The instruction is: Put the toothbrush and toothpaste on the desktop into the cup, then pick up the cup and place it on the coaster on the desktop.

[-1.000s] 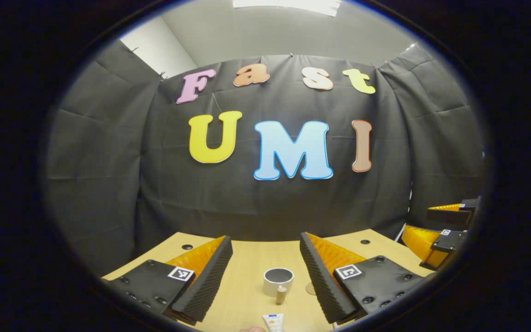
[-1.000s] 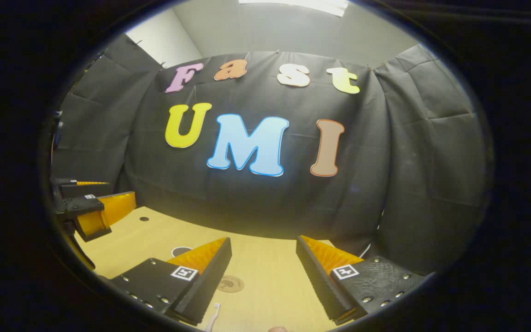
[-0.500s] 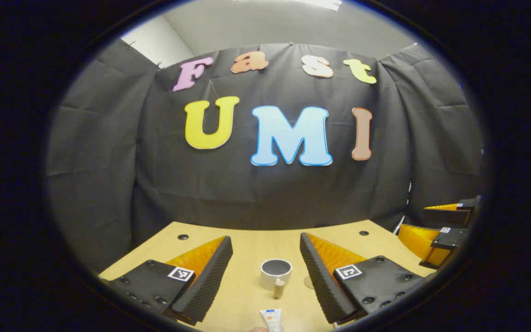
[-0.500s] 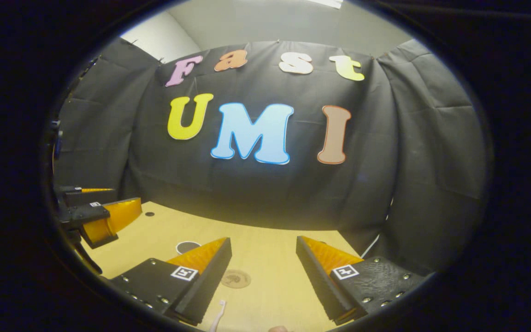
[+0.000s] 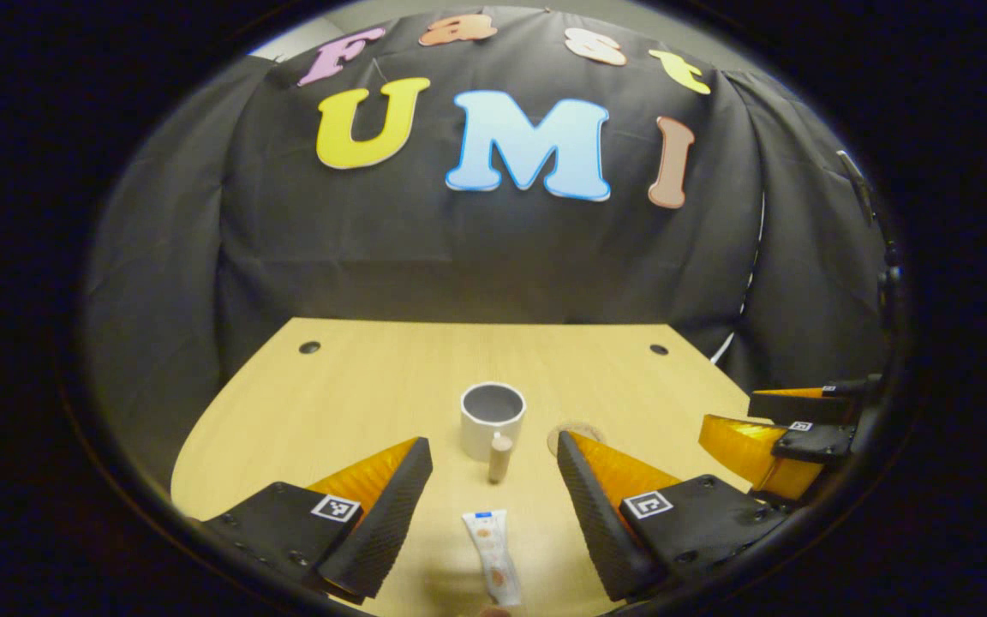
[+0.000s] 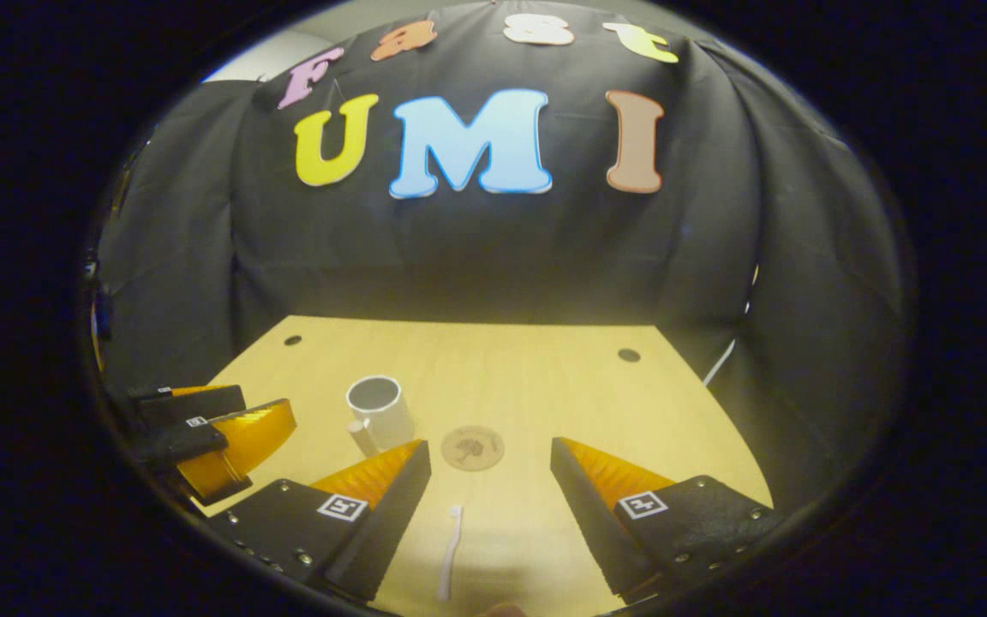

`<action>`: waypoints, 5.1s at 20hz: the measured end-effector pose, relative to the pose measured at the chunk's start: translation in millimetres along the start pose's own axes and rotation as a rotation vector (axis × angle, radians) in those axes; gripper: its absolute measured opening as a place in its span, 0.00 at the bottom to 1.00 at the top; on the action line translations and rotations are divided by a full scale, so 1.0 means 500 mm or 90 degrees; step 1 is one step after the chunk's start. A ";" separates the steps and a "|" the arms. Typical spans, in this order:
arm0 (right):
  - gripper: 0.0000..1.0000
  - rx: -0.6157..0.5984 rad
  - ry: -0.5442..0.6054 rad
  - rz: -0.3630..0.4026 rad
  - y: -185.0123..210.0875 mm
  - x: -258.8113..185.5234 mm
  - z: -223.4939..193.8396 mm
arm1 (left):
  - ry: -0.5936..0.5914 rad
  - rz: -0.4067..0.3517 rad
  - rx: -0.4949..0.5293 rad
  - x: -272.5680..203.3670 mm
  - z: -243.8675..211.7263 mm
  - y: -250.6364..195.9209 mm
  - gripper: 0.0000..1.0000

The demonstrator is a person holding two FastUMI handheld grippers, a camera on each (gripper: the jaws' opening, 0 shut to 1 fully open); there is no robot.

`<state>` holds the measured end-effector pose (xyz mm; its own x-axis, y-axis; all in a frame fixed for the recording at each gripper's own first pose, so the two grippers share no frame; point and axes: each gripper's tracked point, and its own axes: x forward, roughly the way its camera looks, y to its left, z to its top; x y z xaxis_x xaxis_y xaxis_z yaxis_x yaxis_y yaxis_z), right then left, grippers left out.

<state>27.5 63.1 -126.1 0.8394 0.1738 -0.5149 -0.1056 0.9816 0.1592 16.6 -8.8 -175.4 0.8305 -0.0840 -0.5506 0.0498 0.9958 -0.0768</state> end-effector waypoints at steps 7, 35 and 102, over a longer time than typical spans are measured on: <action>0.92 0.010 0.185 0.008 0.037 0.052 -0.143 | 0.204 -0.007 0.029 0.063 -0.160 0.017 0.94; 0.82 0.023 0.532 0.019 0.084 0.088 -0.391 | 0.548 0.017 -0.045 0.078 -0.403 0.033 0.91; 0.04 0.099 0.083 0.107 0.086 0.052 -0.026 | -0.068 -0.093 -0.117 0.326 0.113 0.086 0.26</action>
<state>38.0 111.0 -143.6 0.7401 0.3523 -0.5729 -0.1465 0.9158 0.3739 185.5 22.5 -221.2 0.8761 -0.2128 -0.4326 0.0800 0.9491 -0.3048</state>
